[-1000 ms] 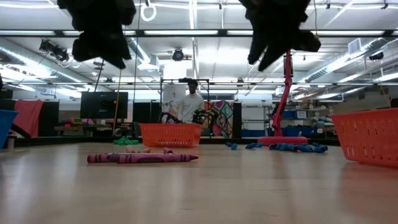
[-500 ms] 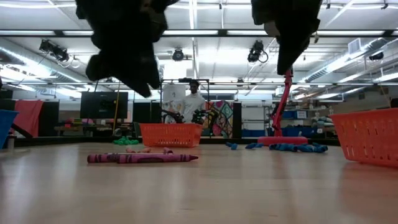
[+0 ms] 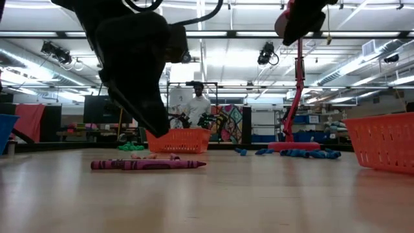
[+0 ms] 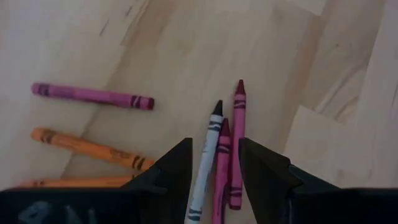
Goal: Sort crayons
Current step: Put the orange crayon into the bottom orange bin
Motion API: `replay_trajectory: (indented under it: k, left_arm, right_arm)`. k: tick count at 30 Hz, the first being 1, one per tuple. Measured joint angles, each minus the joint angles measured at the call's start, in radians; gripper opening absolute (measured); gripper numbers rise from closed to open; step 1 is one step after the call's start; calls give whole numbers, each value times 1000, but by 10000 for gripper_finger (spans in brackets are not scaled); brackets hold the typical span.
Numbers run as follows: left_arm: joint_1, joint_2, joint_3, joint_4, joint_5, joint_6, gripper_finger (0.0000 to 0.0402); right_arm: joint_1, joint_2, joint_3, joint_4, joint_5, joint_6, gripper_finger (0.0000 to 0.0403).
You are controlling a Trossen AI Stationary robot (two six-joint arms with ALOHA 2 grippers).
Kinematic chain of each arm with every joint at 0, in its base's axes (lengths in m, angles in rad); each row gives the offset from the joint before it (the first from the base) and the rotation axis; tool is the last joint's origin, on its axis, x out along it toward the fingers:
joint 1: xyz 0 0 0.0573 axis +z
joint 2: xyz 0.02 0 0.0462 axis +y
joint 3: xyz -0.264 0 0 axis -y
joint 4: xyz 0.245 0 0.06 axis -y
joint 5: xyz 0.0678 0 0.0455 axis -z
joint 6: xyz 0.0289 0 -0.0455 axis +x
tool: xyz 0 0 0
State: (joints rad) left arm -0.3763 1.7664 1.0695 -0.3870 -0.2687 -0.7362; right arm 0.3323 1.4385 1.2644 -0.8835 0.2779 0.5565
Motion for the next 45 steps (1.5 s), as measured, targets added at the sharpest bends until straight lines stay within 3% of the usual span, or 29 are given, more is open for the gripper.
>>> replay_trajectory:
  k: [5, 10, 17, 24, 45]
  left_arm:
    - [0, 0, 0, -61, -22, 54, 141]
    - [21, 0, 0, -206, -27, -182, 141]
    - [121, -38, 0, -300, 81, -395, 141]
    - [231, -42, -44, -289, 236, -571, 141]
    - [273, -3, -65, -250, 249, -742, 141]
  right_arm:
    - [25, 9, 0, 32, 6, 35, 114]
    - [47, 15, 0, 53, 10, 68, 114]
    - [67, 15, 0, 48, 21, 80, 114]
    - [70, 15, 0, 17, 36, 99, 114]
    - [73, 15, 0, 29, 55, 102, 114]
